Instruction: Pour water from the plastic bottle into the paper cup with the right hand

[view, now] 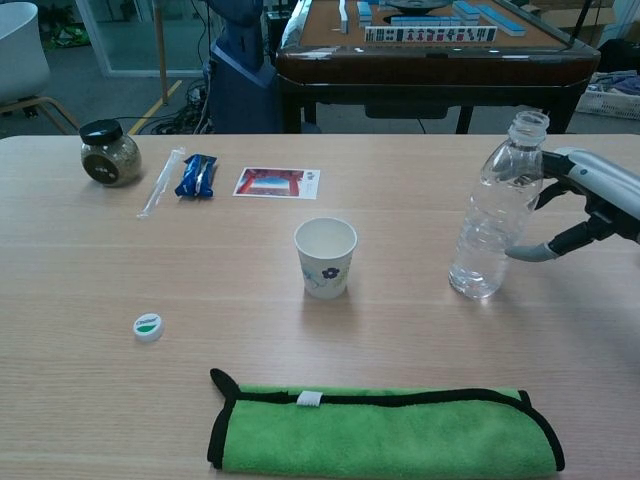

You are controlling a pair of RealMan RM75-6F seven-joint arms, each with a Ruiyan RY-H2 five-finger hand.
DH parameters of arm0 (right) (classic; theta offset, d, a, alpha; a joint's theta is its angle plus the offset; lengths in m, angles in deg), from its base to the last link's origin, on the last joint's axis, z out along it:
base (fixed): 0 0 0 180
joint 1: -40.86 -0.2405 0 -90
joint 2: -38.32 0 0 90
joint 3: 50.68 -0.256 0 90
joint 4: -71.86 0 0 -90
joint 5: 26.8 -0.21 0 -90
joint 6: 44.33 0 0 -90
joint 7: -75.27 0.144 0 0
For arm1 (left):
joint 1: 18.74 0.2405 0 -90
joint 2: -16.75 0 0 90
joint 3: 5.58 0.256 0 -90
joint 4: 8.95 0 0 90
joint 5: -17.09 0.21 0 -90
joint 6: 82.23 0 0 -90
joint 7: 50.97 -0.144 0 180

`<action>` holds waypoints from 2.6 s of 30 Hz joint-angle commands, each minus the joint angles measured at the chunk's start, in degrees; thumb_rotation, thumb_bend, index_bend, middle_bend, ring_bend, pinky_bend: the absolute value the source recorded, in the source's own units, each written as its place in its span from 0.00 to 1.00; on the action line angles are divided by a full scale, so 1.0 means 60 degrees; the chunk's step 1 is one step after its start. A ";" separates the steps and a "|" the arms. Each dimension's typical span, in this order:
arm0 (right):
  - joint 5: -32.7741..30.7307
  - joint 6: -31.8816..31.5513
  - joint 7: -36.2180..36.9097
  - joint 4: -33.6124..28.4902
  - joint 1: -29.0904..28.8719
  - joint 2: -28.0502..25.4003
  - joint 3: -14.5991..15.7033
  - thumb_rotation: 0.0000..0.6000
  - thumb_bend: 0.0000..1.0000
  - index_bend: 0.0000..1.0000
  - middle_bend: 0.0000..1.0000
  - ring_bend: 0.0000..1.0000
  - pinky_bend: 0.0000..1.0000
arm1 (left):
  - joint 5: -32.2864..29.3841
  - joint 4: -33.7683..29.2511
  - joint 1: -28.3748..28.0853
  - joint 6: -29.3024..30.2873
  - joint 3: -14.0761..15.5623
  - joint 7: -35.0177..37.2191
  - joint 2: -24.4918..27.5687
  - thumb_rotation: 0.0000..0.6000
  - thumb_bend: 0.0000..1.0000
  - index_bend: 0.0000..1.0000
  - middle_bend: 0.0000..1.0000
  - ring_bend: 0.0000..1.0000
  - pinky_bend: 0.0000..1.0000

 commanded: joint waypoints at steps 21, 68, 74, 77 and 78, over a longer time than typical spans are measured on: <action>0.0667 0.0029 0.2036 0.1465 -0.0678 0.0869 0.0525 1.00 0.09 0.19 0.21 0.16 0.31 | 0.0055 -0.0049 0.0015 0.0005 0.0026 0.0099 0.0052 1.00 0.23 0.34 0.33 0.32 0.50; 0.0628 -0.0051 0.3418 0.3269 -0.1173 0.1737 0.0687 1.00 0.19 0.48 0.55 0.43 0.41 | 0.0000 -0.0127 0.0058 -0.0022 0.0032 0.0156 0.0151 1.00 0.23 0.37 0.33 0.32 0.50; 0.0555 0.0098 0.2345 0.2612 -0.1282 0.1208 0.0615 1.00 0.22 0.50 0.57 0.44 0.42 | -0.0056 -0.0183 0.0065 -0.0033 0.0010 0.0193 0.0198 1.00 0.23 0.37 0.33 0.32 0.50; 0.0454 0.0110 0.1807 0.1937 -0.1312 0.0814 0.0488 1.00 0.26 0.51 0.58 0.45 0.44 | -0.0063 -0.0193 0.0055 -0.0042 -0.0002 0.0205 0.0202 1.00 0.23 0.37 0.33 0.32 0.50; 0.0401 0.0160 0.1503 0.1623 -0.1333 0.0623 0.0439 1.00 0.26 0.52 0.58 0.46 0.45 | -0.0052 -0.0193 0.0048 -0.0046 -0.0001 0.0199 0.0201 1.00 0.23 0.37 0.33 0.32 0.50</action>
